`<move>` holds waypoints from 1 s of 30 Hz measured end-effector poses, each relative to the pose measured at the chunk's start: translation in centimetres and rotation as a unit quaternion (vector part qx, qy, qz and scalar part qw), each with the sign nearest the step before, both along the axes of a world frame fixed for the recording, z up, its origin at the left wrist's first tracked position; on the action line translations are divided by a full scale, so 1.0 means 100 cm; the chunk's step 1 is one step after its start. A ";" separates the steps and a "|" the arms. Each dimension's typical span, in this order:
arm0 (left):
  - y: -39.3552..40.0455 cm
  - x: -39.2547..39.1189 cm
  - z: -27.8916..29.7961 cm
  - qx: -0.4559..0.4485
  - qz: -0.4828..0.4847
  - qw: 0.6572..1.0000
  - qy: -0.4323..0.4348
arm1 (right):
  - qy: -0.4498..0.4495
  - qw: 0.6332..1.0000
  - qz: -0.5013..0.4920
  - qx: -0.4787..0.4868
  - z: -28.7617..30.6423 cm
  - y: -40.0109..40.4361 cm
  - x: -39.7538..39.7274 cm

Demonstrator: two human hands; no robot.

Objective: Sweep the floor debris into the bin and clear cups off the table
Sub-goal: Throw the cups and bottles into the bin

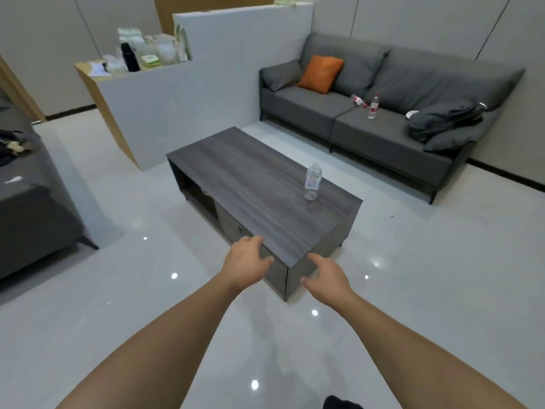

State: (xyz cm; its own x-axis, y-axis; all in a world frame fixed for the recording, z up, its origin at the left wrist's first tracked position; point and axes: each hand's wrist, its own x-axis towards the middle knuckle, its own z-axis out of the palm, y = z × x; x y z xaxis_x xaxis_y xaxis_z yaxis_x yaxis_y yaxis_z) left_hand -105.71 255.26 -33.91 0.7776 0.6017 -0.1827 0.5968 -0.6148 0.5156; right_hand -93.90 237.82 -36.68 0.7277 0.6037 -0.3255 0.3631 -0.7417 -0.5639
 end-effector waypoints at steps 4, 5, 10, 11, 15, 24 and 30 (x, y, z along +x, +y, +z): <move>0.055 0.098 -0.008 0.014 -0.022 1.000 0.017 | 0.014 0.999 -0.029 0.010 -0.020 0.049 0.089; 0.069 0.125 -0.012 0.018 -0.025 0.999 0.017 | 0.017 0.999 -0.031 0.013 -0.028 0.062 0.115; 0.142 0.275 -0.052 0.030 -0.011 0.999 0.016 | 0.030 0.999 -0.031 0.008 -0.080 0.147 0.274; 0.153 0.305 -0.061 0.028 -0.001 0.999 0.020 | 0.039 0.999 -0.028 0.001 -0.089 0.164 0.306; 0.175 0.405 -0.084 -0.014 0.006 0.997 0.069 | 0.071 0.997 -0.033 -0.021 -0.106 0.205 0.409; 0.239 0.535 -0.112 -0.042 -0.001 0.993 0.113 | 0.070 0.996 -0.010 -0.049 -0.144 0.318 0.593; 0.279 0.539 -0.133 -0.063 0.019 0.983 0.173 | 0.052 0.994 0.066 -0.074 -0.182 0.343 0.599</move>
State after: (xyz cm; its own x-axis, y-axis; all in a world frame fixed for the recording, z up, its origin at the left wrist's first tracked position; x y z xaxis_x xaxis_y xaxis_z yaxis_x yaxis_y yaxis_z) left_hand -51.77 283.13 -47.19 0.6334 0.5840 -0.5076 0.7708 -0.5336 0.3480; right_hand -34.01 272.15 -54.87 0.6034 0.6315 -0.4870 0.4079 -0.7692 -0.4920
